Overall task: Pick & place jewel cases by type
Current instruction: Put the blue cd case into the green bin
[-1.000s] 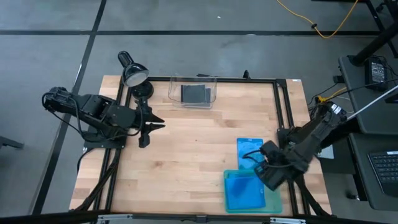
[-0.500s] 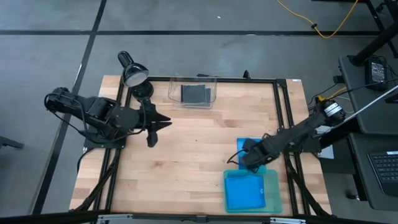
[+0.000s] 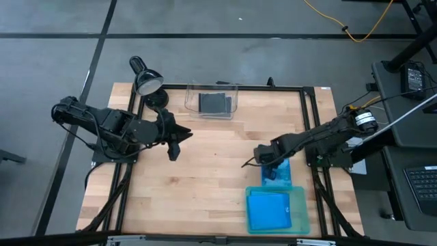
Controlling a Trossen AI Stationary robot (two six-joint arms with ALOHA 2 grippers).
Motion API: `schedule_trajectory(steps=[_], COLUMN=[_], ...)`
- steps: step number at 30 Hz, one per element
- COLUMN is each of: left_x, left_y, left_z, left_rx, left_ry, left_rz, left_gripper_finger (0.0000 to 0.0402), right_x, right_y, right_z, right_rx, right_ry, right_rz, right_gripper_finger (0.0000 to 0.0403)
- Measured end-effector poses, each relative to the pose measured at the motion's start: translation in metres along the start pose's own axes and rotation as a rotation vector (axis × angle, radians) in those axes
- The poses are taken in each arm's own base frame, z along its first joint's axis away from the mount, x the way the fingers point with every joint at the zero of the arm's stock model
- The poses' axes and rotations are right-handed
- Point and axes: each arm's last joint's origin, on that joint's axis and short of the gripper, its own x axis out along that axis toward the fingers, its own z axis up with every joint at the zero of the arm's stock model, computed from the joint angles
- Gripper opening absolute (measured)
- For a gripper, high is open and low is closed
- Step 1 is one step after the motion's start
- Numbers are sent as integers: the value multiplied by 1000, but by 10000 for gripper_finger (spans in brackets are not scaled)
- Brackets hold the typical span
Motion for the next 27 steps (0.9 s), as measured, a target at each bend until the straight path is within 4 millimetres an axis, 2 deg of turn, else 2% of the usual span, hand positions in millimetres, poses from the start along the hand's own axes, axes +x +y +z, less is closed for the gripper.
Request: schedule_trajectory(steps=[10,13,20,27], left_x=[0,0,0,0], left_y=[1,1,1,2], left_z=[1,1,1,2], left_rx=[-61,-64,-63,-25], left_ry=[-33,-38,-47,-69], left_rz=[42,48,60,94], left_gripper_finger=[67,70,66,68], right_x=[0,2,-2,8], right_y=[-23,-30,-29,-27], right_z=[33,38,34,12], right_rx=[-35,-35,-82,-129], right_ry=[-145,-141,-48,63], right_rz=[100,111,297,197], right_gripper_finger=[4,5,3,3])
